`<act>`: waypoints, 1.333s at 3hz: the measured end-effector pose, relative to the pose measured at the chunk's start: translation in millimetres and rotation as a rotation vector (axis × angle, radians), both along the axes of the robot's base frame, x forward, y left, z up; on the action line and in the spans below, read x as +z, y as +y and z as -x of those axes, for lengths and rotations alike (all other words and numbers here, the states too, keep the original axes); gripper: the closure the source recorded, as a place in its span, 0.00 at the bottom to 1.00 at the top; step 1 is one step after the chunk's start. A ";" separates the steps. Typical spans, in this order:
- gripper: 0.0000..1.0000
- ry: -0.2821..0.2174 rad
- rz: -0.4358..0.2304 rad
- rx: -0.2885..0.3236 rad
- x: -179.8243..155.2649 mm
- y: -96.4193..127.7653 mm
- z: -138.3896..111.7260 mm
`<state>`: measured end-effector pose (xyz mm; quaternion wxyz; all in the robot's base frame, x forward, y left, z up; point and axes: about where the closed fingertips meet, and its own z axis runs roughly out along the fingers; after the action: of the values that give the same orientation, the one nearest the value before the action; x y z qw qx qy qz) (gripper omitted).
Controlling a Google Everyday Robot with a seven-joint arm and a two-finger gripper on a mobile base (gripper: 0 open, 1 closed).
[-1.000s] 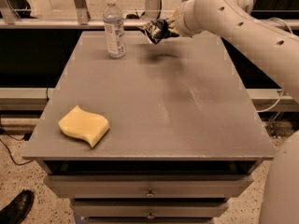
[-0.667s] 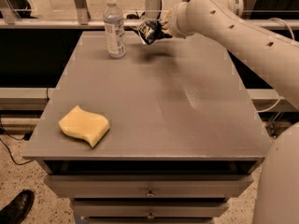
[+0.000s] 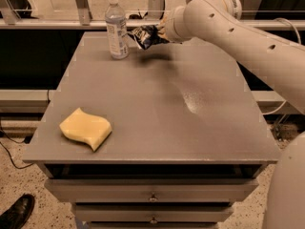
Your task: Move blue chip bag near blue plastic bottle
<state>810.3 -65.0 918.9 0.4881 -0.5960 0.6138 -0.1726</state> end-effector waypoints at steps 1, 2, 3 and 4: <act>0.52 0.019 -0.013 0.014 -3.7 9.6 6.6; 0.30 0.025 -0.019 0.018 -7.1 12.5 4.3; 0.06 0.026 -0.022 0.021 -10.1 12.5 2.1; 0.00 0.026 -0.024 0.012 -8.2 6.3 4.8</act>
Offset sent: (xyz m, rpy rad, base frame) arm -0.0016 0.0122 -0.0083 0.0270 0.0288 0.0191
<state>805.4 -58.6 910.6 0.4884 -0.5959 0.6185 -0.1543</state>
